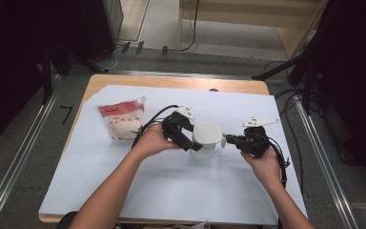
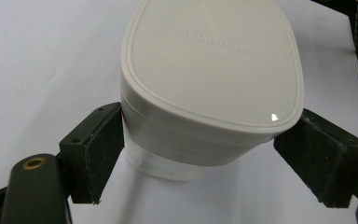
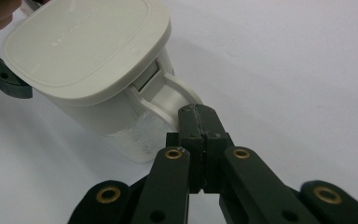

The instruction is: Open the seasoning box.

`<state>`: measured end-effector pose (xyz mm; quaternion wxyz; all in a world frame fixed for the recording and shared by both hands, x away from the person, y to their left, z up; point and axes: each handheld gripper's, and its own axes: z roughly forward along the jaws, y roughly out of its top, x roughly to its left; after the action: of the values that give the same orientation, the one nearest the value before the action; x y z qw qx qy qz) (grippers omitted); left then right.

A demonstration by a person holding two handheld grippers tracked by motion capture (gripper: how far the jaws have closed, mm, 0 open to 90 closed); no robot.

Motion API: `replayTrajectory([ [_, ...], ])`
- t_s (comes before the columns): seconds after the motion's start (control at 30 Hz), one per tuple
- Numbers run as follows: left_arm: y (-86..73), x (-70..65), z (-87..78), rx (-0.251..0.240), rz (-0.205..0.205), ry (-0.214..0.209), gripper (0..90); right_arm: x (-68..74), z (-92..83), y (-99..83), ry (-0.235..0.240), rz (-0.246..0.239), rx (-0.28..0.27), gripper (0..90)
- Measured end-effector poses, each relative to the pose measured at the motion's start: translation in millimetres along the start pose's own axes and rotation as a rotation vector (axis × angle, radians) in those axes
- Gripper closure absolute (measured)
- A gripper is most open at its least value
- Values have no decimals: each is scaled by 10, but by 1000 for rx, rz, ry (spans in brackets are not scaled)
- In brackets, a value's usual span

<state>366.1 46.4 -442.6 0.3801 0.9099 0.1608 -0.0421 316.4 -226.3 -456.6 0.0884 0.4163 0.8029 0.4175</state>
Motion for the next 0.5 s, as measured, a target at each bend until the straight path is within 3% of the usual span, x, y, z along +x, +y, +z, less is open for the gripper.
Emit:
replayTrajectory([
  [0.33, 49, -48, -24, 26, 27, 41, 186, 11, -1, -4, -6, -6, -1, 900],
  [0.4, 52, -44, -33, 20, 9, 26, 187, 13, -1, -3, -9, -6, -1, 900],
  [0.5, 56, -40, -57, -3, 14, 28, 193, 14, -1, -3, -9, -6, 0, 900],
])
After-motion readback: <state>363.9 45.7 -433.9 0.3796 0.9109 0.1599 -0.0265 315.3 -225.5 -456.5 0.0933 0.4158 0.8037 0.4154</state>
